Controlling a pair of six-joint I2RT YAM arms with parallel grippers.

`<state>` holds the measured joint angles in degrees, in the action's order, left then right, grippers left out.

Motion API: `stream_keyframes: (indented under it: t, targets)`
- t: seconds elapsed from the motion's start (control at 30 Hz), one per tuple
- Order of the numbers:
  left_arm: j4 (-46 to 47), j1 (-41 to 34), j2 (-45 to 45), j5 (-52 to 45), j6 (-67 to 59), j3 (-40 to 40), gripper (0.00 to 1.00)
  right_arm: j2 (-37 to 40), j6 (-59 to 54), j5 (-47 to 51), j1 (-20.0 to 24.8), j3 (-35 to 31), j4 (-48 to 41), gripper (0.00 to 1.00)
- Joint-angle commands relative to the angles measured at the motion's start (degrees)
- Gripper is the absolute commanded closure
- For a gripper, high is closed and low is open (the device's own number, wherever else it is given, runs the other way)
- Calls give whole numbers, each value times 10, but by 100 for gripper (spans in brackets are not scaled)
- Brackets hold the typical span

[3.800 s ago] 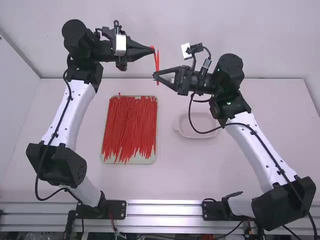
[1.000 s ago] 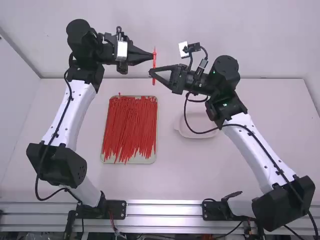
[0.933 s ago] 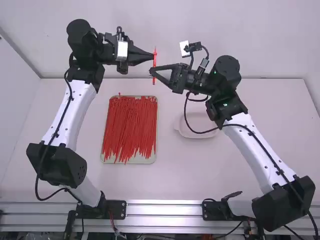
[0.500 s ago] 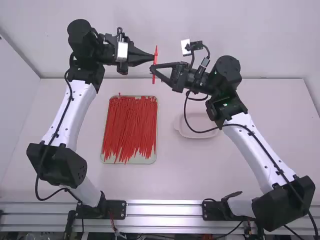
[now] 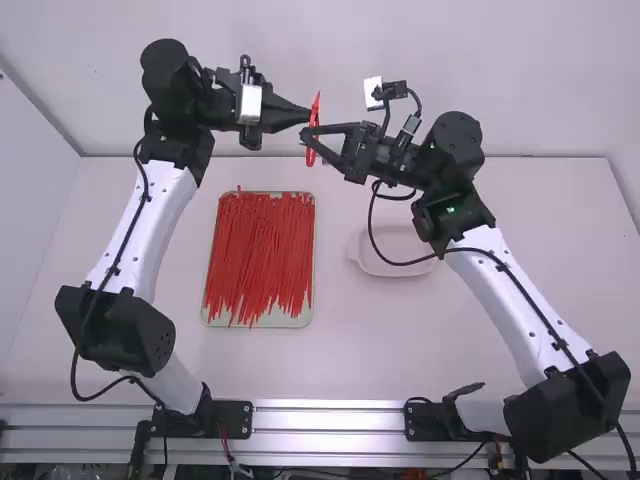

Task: Fasten the cable tie

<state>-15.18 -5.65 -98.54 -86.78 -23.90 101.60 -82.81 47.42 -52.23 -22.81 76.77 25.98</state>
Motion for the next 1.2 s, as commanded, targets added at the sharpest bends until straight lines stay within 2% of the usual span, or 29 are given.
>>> stream_keyframes:
  t: [0.0, 0.43, 1.17]
  targets:
    - [0, -10, 2, -29, -13, 0, 98, 7, -7, 12, 7, -3, 6, 100]
    - [43, -9, 2, -30, -47, -1, 98, 7, 3, 13, 22, -3, 9, 100]
    - [42, -30, 2, -30, -45, 0, 99, 7, 3, 22, 46, -3, 11, 100]
